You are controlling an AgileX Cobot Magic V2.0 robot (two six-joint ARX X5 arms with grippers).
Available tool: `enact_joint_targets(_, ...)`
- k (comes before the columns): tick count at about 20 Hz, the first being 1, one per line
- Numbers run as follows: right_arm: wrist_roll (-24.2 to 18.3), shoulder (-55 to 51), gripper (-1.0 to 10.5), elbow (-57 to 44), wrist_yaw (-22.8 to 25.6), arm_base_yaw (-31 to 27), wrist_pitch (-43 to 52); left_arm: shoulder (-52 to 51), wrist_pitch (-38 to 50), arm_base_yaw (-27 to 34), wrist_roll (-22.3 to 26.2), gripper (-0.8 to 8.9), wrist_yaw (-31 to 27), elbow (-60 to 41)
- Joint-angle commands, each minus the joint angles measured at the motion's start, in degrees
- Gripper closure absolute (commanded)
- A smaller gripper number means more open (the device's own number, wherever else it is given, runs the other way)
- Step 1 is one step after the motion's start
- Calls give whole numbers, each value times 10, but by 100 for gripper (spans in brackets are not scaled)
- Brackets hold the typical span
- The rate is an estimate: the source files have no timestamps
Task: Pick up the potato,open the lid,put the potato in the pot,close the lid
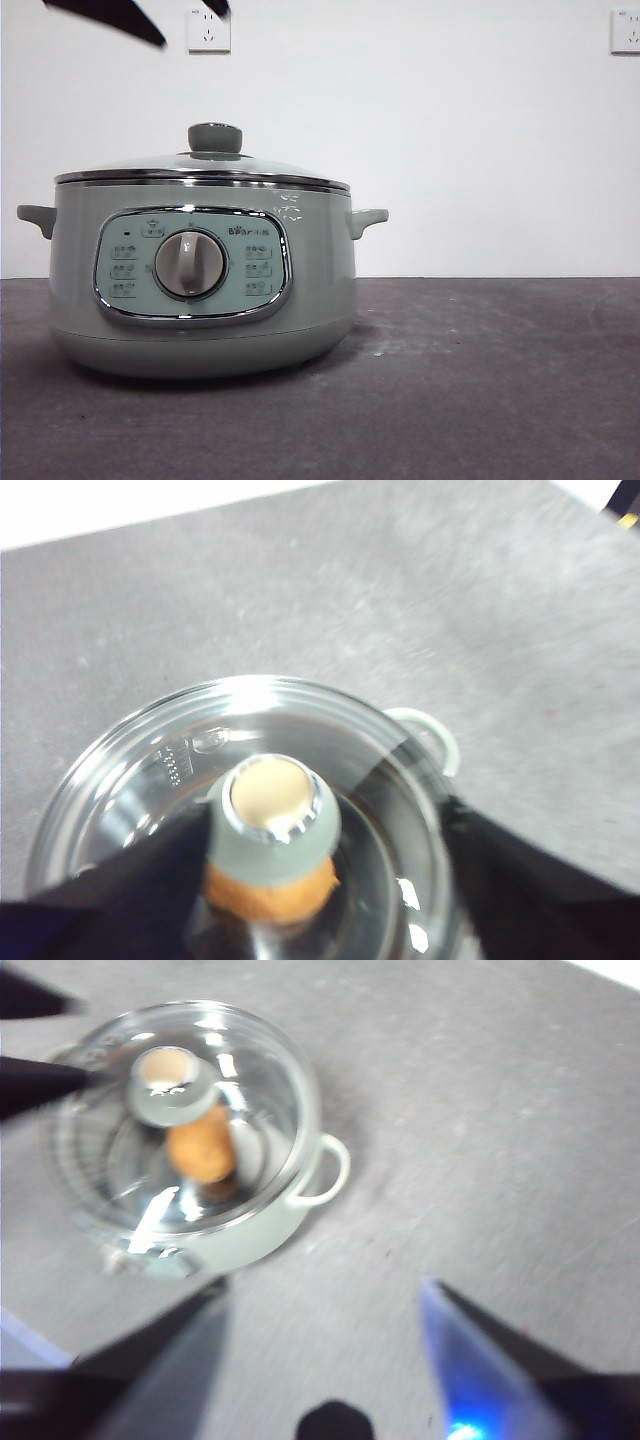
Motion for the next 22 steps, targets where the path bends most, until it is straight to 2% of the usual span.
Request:
enact_joint_targets(1, -3, -42, 957, -94, 10, 1, 75, -51, -20, -6, 18, 821, -1, 0)
enact_joint_targets(3, -5, -86, 958, -178, 17, 1, 146, -87, -39, -6, 28, 821, -18, 0)
enact_joint_targets(5, -6, -132, 958, -256, 17, 1, 209, -119, -57, -6, 34, 821, -59, -2)
enact_joint_targets(8, -4, -207, 958, -372, 17, 1, 316, -171, -50, -7, 39, 821, -67, -28)
enact_joint_targets(11, 4, -279, 958, -489, 19, 1, 413, -239, -26, -9, 39, 821, -93, -101)
enact_joint_targets(15, 24, -358, 958, -620, 33, 2, 506, -354, 19, -9, 23, 821, -92, -230)
enact_joint_targets(19, 28, -381, 957, -664, 33, 2, 510, -402, 35, -9, 24, 821, -92, -285)
enact_joint_targets(22, 31, -377, 946, -664, 32, 1, 487, -403, 35, -9, 20, 818, -90, -286)
